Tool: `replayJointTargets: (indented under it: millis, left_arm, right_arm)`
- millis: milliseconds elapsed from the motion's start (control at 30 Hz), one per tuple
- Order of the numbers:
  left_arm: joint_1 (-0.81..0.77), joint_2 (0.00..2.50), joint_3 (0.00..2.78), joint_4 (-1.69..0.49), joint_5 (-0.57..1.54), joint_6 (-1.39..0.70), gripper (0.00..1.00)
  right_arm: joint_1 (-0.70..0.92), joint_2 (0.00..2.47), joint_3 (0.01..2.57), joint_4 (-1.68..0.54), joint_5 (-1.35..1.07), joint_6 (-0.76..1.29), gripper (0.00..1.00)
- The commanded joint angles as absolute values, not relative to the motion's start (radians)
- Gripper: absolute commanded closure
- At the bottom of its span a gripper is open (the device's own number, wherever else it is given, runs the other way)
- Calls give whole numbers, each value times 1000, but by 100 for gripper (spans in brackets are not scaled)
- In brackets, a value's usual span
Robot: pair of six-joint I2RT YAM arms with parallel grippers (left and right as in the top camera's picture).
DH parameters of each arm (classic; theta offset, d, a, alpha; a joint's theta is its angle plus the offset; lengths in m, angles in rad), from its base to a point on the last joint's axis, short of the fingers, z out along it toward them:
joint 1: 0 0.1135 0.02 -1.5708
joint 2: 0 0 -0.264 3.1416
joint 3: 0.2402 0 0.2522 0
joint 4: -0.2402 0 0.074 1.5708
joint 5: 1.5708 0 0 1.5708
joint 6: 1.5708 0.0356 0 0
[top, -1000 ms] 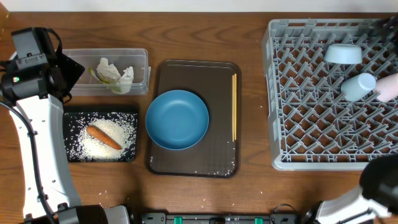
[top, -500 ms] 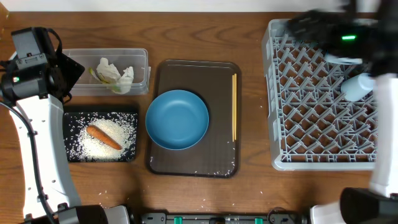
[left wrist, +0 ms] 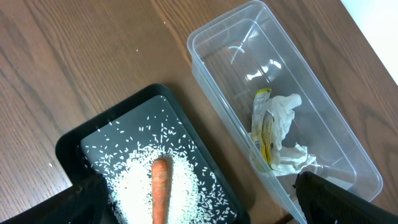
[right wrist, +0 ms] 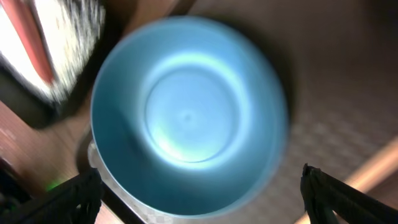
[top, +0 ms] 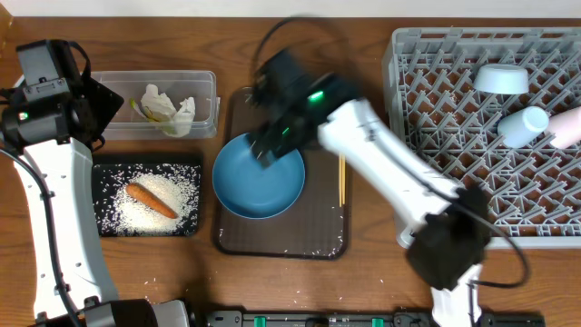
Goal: Sort waste into correct bins and load items into the dishwasher rack
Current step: 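Reach the right gripper to the blue plate rim and grasp it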
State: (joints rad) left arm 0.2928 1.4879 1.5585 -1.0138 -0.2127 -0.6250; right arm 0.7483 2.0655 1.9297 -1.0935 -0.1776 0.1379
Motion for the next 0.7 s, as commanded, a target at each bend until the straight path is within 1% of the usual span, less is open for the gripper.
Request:
replayJointTargets:
  millis: [0,267,533,567,667]
  left_arm:
    - [297,1493,1565,-1016,-218,-626,2]
    - [297,1493,1565,-1016,-218,-626,2]
    - [297,1493,1565,-1016,-218,-626,2]
    - [297,1493,1565,-1016,-218,-626,2]
    - [297,1493,1565,-1016,-218,-626,2]
  right_arm:
    - [846,2112,1930,-1100,-131,37,1]
    - [1005,2195,1929,-1084,-51,36,1]
    - [1063,2294,1929,-1045,-36,40,5]
    - [1066,2305,1929,-1043,-28,40,8]
    - [1068,2328,1930,-1036,9,64,20]
